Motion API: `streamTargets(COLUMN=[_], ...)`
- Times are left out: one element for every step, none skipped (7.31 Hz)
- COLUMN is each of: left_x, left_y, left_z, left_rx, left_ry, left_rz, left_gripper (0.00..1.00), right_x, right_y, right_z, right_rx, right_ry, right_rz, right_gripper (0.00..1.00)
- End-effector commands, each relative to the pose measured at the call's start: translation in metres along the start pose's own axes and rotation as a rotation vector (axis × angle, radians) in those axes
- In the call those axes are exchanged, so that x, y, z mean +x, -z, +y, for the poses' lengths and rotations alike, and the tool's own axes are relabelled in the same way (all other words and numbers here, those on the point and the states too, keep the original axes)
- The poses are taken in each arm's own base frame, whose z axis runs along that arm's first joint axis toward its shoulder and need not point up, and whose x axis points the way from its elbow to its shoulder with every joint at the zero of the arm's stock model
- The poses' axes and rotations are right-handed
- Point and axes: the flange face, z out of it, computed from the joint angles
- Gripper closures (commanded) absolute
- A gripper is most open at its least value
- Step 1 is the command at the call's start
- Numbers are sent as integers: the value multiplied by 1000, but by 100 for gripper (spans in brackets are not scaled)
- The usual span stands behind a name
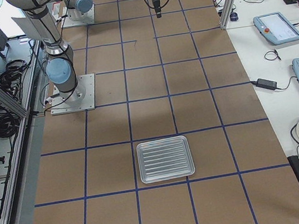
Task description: Place bearing gear from tray to pile
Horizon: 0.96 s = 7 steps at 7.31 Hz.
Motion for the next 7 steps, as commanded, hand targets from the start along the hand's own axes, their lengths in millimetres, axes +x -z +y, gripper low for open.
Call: streamTargets(left_x=[-4, -4, -6, -8, -8, -8, -6], left_y=[-4, -7, -11, -12, -14, -12, -5], left_z=[1, 0, -4, -6, -4, -3, -1], left_rx=[-28, -25, -16, -16, -28, -28, -26], left_ry=[-57, -52, -51, -52, -57, -55, -55], left_rz=[-31, -32, -40, -42, -49, -54, -58], left_gripper=[100, 100, 100, 82, 5, 0, 0], right_x=[0, 0, 0, 0, 0, -1, -1], right_y=[0, 0, 0, 0, 0, 1, 0], right_z=[0, 0, 0, 0, 0, 1, 0], right_rx=[0, 0, -1, 0, -1, 0, -1], right_ry=[0, 0, 0, 0, 0, 2, 2], right_rz=[0, -2, -1, -2, 0, -2, -2], right_gripper=[0, 0, 0, 0, 0, 0, 0])
